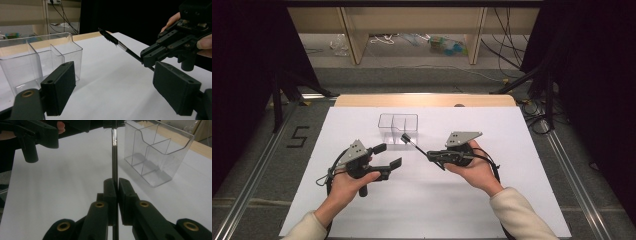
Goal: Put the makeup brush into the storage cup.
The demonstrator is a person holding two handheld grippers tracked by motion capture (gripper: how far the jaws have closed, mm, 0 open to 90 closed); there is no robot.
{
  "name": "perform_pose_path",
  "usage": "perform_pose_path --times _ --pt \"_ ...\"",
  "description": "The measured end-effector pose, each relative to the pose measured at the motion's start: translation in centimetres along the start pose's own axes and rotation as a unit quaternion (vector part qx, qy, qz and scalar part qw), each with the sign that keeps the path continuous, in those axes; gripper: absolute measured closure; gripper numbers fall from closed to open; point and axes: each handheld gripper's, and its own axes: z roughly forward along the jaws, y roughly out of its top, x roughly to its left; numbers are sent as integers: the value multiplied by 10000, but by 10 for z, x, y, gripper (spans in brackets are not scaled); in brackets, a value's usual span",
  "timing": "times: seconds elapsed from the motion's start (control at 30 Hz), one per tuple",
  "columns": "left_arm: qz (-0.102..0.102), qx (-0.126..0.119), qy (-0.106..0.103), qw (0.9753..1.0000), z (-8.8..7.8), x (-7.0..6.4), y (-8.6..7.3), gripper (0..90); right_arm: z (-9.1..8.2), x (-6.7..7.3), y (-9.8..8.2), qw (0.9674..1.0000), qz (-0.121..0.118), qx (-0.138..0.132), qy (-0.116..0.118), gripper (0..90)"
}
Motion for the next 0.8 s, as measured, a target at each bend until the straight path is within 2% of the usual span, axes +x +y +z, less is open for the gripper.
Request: perform_pose_path --times 0.13,0.17,0.2,0.23,0.27,0.33,0.4,0.53,0.57,0.6,0.67,0.7,0.8 --pt "37 25 -36 10000 7 0 1 190 1 0 0 10000 6 -60 25 858" --pt "-32 38 -10 10000 8 0 1 190 1 0 0 10000 6 -60 25 858" --pt "27 44 -39 10000 9 0 2 191 1 0 0 9999 -42 -98 -9 858" --pt "-61 28 -19 10000 11 -1 2 191 1 0 0 9999 -23 -108 16 858" --pt "-6 37 -50 10000 11 0 2 194 1 1 1 10000 1 -97 15 858" --pt "-128 32 -46 9999 13 -1 2 201 2 2 1 9999 -1 -120 17 858" --pt "-89 29 -124 9999 16 -1 3 208 3 3 1 9999 1 -107 65 858" --pt "-167 51 -181 9997 20 -3 2 225 5 6 1 9999 -22 -130 92 858" --pt "-239 73 -161 9996 21 -5 1 229 5 6 1 9998 -34 -167 99 858" --pt "-157 88 -199 9996 22 -5 1 233 5 6 2 9998 -40 -167 99 858" --pt "-242 102 -205 9994 24 -7 1 243 5 6 2 9997 -71 -203 66 858" --pt "-176 102 -231 9995 24 -7 1 250 5 6 2 9997 -69 -201 77 858" --pt "-211 88 -218 9995 26 -9 1 279 6 8 2 9997 -30 -230 102 858"
